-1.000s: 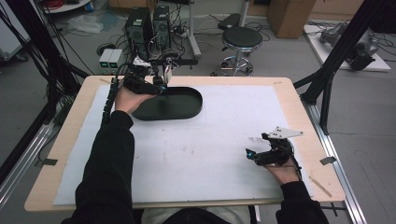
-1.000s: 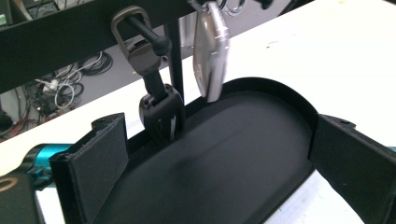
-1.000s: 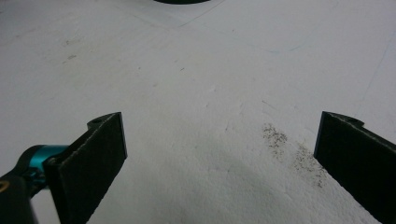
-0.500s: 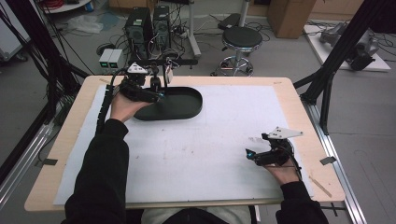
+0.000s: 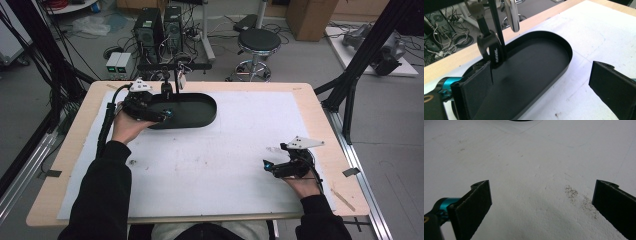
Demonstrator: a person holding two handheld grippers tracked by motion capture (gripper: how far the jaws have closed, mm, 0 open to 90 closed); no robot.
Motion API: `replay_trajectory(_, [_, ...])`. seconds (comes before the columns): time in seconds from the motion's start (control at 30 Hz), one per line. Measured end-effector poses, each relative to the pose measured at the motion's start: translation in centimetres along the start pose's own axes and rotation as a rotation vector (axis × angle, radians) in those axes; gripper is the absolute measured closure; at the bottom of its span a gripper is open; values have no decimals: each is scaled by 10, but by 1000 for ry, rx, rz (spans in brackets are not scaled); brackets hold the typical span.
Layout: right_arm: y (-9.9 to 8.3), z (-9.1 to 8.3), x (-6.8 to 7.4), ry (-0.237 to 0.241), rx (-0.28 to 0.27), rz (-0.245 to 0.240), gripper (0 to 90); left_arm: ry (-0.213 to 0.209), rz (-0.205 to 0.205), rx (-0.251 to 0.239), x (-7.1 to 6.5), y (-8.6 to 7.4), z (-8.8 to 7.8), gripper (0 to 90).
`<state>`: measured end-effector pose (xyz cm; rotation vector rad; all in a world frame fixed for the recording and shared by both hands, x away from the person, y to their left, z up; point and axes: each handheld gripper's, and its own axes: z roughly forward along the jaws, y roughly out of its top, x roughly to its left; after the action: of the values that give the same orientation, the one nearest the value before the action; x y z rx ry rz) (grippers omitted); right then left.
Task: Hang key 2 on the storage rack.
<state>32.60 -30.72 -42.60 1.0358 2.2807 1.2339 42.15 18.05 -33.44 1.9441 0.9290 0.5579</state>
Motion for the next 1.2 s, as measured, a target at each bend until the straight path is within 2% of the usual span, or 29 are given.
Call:
replay_trajectory(0.17, [0,0,0,0,1,2,16,-13,-8,-30,0,-11,-9,57])
replay_trajectory(0.5, [0,0,-1,0,3,3,16,2,-34,-60,3,-32,-26,57])
replay_trajectory(0.63, [0,0,-1,1,3,5,16,-10,-25,-32,2,-41,-32,58])
replay_trajectory(0.77, [0,0,-1,0,3,5,16,-9,-45,-56,2,-51,-39,58])
replay_trajectory(0.93, [0,-1,-1,-1,3,5,16,-5,-45,-42,2,-64,-49,57])
replay_trajectory(1.2, [0,0,0,-2,3,6,16,-3,-41,-40,-4,-80,-60,57])
